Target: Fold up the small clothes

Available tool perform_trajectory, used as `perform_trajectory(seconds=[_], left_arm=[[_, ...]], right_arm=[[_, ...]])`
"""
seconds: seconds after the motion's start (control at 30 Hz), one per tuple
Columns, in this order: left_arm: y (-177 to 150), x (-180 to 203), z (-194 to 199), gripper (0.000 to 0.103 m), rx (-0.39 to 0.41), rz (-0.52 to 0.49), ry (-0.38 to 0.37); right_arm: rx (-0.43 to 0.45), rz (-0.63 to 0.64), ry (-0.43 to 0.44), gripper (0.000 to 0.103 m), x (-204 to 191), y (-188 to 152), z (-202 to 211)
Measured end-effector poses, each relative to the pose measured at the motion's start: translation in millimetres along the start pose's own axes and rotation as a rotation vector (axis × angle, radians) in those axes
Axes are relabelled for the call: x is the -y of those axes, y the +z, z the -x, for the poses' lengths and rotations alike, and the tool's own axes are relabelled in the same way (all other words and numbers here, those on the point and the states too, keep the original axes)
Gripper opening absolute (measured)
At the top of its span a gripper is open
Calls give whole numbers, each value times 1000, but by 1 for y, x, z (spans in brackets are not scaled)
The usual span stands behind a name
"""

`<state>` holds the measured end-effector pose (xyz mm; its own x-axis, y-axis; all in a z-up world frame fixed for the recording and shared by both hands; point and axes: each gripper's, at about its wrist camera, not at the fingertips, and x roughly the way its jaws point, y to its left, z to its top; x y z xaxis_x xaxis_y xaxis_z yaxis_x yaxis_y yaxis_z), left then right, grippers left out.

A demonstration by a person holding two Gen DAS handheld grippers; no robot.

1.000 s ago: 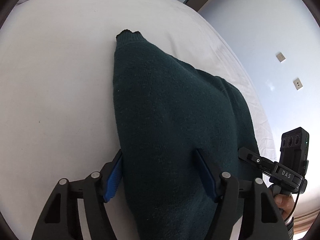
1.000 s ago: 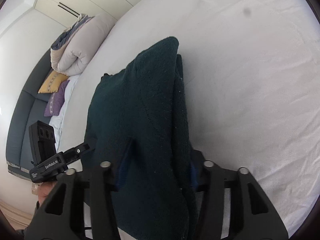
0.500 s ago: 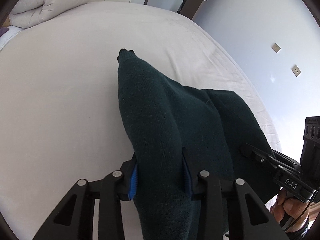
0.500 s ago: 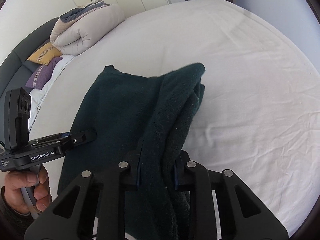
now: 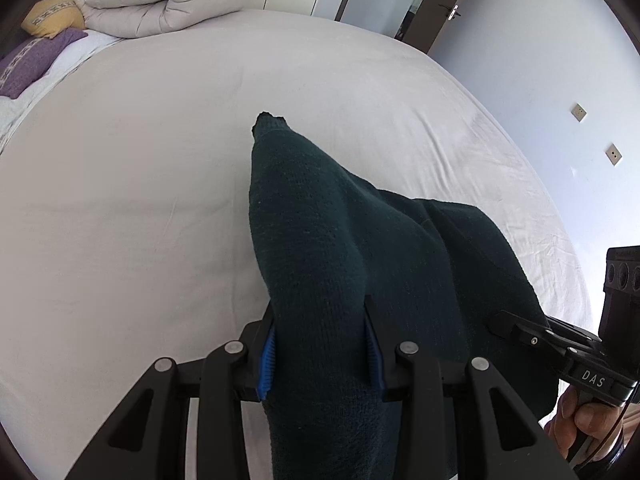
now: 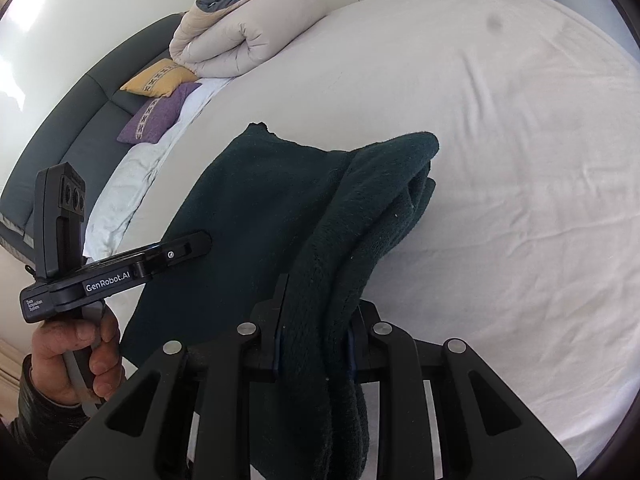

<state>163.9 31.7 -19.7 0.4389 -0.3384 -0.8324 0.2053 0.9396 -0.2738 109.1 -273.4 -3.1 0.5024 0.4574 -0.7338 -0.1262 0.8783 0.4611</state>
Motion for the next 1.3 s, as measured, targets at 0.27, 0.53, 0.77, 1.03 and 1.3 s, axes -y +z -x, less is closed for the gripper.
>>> perform_trajectory(seconds=[0.27,0.53,0.77,1.03,1.3], left_arm=[[-28,-19,-32,57,8,54,3],[-47,-19,-7,68,94,74,38],[-91,23,61,89,293,-16,111],[-126,56,175,103,693,-122,287],[-148,89,270,103,1017,-169,476]], right_arm=[[-74,-172,58,36,40,-45,-52],[37,-273,74,53,80,-64,-20],[171,-295,-119,54,95,-75,41],[493,-96,-222,60,37,-84,159],[991,163,-314,103,-50,-125,270]])
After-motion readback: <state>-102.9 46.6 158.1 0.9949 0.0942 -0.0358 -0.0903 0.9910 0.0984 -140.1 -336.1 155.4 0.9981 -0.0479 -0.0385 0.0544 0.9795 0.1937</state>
